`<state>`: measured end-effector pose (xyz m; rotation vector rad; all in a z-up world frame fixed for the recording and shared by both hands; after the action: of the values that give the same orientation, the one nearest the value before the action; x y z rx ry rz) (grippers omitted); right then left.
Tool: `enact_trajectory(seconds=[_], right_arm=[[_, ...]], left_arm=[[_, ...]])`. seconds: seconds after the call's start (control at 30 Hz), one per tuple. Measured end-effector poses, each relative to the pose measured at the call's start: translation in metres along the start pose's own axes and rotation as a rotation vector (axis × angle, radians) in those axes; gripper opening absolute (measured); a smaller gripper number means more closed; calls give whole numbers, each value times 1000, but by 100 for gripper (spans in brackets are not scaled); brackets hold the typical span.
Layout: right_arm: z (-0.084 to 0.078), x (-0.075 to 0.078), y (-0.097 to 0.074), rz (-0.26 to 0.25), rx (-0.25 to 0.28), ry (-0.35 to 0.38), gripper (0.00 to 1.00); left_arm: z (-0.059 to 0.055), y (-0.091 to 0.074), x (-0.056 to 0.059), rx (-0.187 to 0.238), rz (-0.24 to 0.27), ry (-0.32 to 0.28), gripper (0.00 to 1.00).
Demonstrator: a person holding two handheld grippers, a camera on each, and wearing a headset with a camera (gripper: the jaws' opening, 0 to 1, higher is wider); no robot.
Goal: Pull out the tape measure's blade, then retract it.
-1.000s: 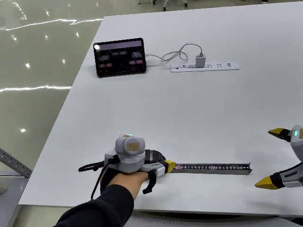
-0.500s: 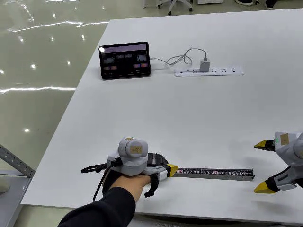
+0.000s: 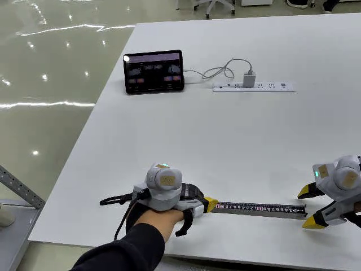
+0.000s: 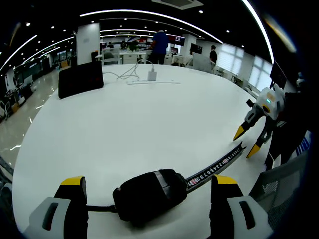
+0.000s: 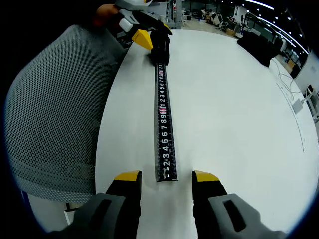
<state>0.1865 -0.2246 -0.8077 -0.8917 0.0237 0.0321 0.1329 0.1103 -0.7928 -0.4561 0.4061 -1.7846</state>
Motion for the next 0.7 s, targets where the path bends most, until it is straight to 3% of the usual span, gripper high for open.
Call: enact_trajectory(seconds=[0.4,0.47,0.53,0.7], right_arm=[[-1,-2,2,0,-17,-6,23],[-1,-3,2,-15,-7,34,17],[-1,-5,4,-9,-22,-30,12],[-1,-5,6,-17,-30,-29,12]], left_arm=[[1,0,1,4,-2,2,100],[1,0,0,3,1,-5,100],[0,0,0,-3,6,-10,100],[-1,0,-1,-22,13,-35,100]])
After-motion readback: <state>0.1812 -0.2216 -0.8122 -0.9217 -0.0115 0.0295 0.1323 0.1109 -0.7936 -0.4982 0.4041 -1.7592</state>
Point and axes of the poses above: the centre of the closed fingertips' face, and the gripper's own axes: y roughly forward along the fingers, x roughly to its right, z roughly out of its top, the point moved 10 cm from there along -y, roughly backward along the fingers, and after that the axes turned 13 degrees about x, right-handed, at the moved point
